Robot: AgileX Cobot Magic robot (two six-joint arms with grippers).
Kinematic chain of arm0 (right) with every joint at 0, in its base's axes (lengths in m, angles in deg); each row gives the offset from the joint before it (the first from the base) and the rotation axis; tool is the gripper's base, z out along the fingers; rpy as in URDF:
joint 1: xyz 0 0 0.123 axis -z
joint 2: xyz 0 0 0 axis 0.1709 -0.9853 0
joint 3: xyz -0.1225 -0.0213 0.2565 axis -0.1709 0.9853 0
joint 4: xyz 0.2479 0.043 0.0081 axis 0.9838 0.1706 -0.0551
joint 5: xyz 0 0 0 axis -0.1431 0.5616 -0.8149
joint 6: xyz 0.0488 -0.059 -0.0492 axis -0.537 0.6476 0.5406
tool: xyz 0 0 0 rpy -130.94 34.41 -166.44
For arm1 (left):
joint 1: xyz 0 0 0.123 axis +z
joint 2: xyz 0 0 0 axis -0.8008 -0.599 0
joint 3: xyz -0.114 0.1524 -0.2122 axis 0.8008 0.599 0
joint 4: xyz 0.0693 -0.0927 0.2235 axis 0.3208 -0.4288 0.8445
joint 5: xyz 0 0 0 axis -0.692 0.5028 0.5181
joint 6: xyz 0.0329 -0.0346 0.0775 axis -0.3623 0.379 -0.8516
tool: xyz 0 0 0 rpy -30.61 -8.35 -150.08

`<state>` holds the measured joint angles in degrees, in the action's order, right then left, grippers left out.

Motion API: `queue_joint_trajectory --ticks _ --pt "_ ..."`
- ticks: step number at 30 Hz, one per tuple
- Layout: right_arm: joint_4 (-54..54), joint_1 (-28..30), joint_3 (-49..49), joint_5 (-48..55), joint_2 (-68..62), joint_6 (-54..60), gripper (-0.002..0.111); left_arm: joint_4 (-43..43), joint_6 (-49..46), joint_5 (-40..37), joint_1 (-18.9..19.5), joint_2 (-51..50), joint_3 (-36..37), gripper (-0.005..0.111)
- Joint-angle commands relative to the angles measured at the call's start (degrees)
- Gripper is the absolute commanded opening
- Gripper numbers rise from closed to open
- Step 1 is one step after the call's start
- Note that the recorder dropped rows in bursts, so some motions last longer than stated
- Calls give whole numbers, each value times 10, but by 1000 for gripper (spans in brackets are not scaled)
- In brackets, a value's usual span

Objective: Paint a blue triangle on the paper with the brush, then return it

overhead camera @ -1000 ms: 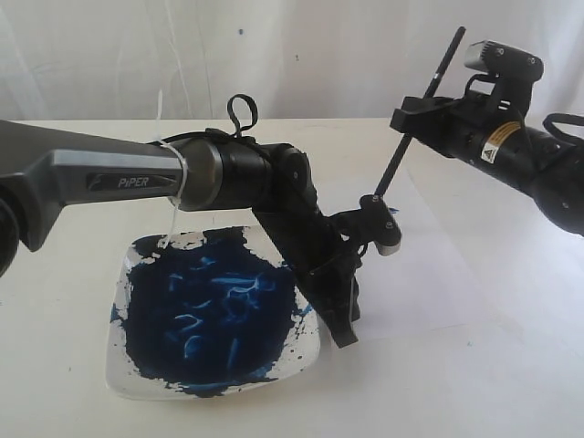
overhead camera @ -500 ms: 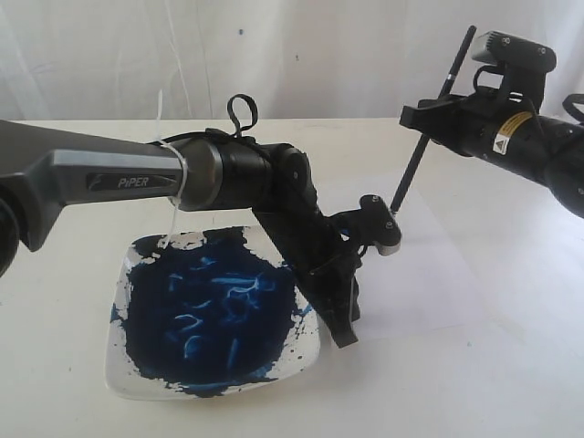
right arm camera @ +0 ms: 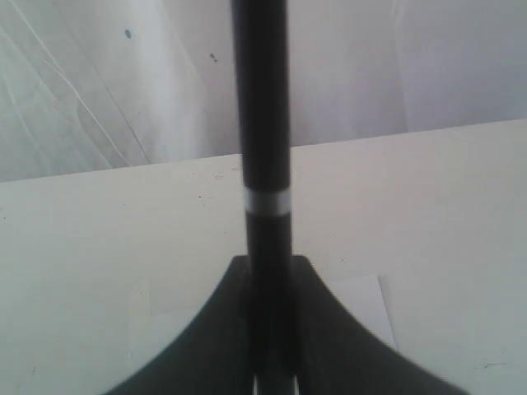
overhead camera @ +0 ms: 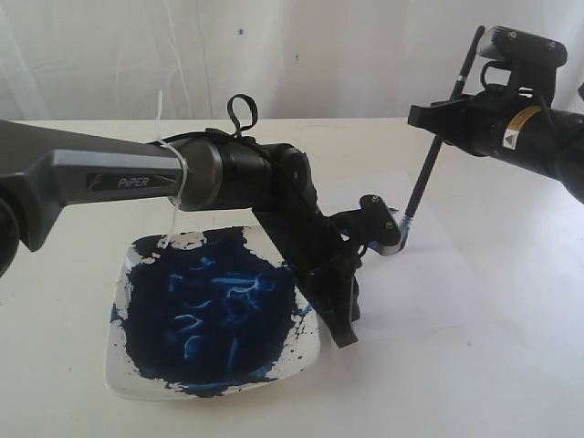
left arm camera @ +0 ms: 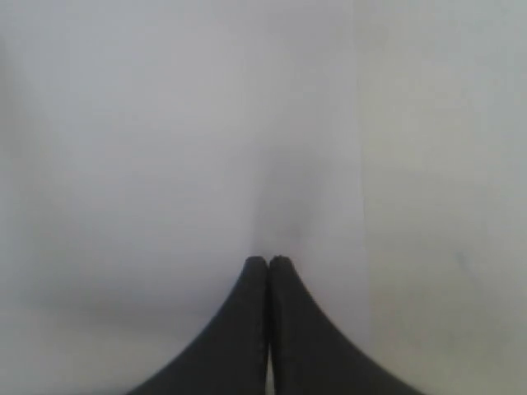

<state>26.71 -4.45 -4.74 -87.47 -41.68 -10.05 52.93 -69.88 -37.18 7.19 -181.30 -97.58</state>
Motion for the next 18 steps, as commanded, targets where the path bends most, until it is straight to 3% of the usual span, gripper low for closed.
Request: queue_joint_trajectory --ticks 1,18 --pt "-2 0 4 28 10 4 0 -2 1 -9 -4 -5 -1 0" --pt "-2 0 4 56 47 7 0 -3 1 -7 -4 -5 -1 0"
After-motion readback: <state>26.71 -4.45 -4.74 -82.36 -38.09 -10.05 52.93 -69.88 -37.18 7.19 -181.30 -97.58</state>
